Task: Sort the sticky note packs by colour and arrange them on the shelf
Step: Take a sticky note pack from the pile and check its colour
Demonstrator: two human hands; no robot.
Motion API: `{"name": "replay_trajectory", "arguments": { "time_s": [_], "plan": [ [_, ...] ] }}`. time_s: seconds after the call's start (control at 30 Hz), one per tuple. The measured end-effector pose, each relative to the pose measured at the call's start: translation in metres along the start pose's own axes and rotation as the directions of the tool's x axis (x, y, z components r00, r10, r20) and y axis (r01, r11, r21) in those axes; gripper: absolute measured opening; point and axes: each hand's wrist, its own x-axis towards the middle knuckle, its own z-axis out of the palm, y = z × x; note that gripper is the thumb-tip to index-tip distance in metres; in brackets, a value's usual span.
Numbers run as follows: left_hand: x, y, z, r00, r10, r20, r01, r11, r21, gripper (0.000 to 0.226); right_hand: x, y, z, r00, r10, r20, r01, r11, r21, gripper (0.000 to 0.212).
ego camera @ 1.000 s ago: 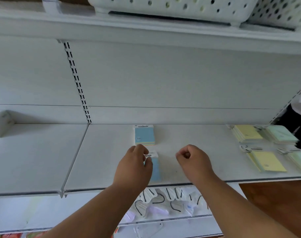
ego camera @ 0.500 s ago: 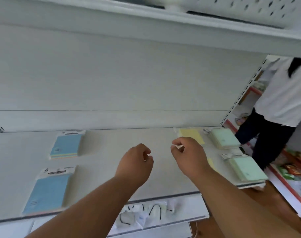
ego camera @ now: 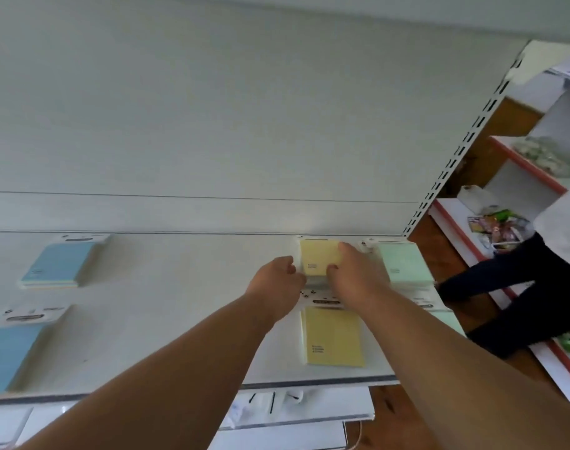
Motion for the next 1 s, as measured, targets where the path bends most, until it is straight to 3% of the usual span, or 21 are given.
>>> {"name": "replay_trajectory", "arguments": {
  "time_s": [0.1, 0.17, 0.23, 0.33, 0.4, 0.47, 0.57, 0.67, 0.83, 1.0],
  "plan": [
    [0.001, 0.005, -0.002, 0.998, -0.062, -0.006, 0.061, 0.996, -0.069, 0.007, 0.001, -0.006, -0.005, 0.998, 0.044, 0.044, -0.051, 0.985, 0.163, 0.035],
    [0.0, 0.001, -0.011, 0.992, -0.116, -0.049, 0.107, 0.981, -0.16, 0.032, -0.003, -0.017, -0.002, 0.998, 0.044, 0.04, -0.055, 0.945, 0.321, 0.035],
    [-0.002, -0.009, -0.026, 0.978, -0.172, -0.121, 0.132, 0.949, -0.286, 0.041, -0.009, -0.036, 0.005, 1.0, -0.018, 0.012, 0.012, 0.917, 0.4, 0.037],
    [-0.008, -0.029, -0.062, 0.957, -0.183, -0.225, 0.096, 0.931, -0.352, 0.021, -0.024, -0.074, 0.02, 0.992, -0.127, -0.012, 0.12, 0.898, 0.424, 0.061],
    [-0.014, -0.044, -0.09, 0.951, -0.149, -0.27, 0.058, 0.946, -0.318, 0.021, -0.035, -0.101, 0.033, 0.989, -0.147, -0.029, 0.144, 0.882, 0.449, 0.064],
    [-0.023, -0.055, -0.116, 0.952, -0.089, -0.291, 0.012, 0.967, -0.255, 0.029, -0.047, -0.124, 0.044, 0.992, -0.129, -0.015, 0.12, 0.863, 0.491, 0.05],
    [-0.039, -0.071, -0.149, 0.942, 0.082, -0.325, -0.083, 0.996, 0.011, 0.038, -0.061, -0.154, 0.054, 0.996, -0.073, 0.055, 0.022, 0.772, 0.635, 0.028],
    [-0.048, -0.089, -0.166, 0.93, 0.236, -0.283, -0.159, 0.95, 0.268, 0.049, -0.068, -0.171, 0.064, 0.995, -0.078, 0.058, 0.015, 0.713, 0.701, 0.025],
    [-0.047, -0.104, -0.171, 0.905, 0.31, -0.29, -0.236, 0.936, 0.263, 0.039, -0.08, -0.176, 0.075, 0.994, -0.073, -0.077, 0.106, 0.738, 0.666, 0.044],
    [-0.045, -0.116, -0.149, 0.951, 0.264, -0.163, -0.186, 0.907, 0.378, 0.062, -0.088, -0.156, 0.098, 0.996, -0.087, -0.025, 0.086, 0.833, 0.546, 0.04]
  ]
}}
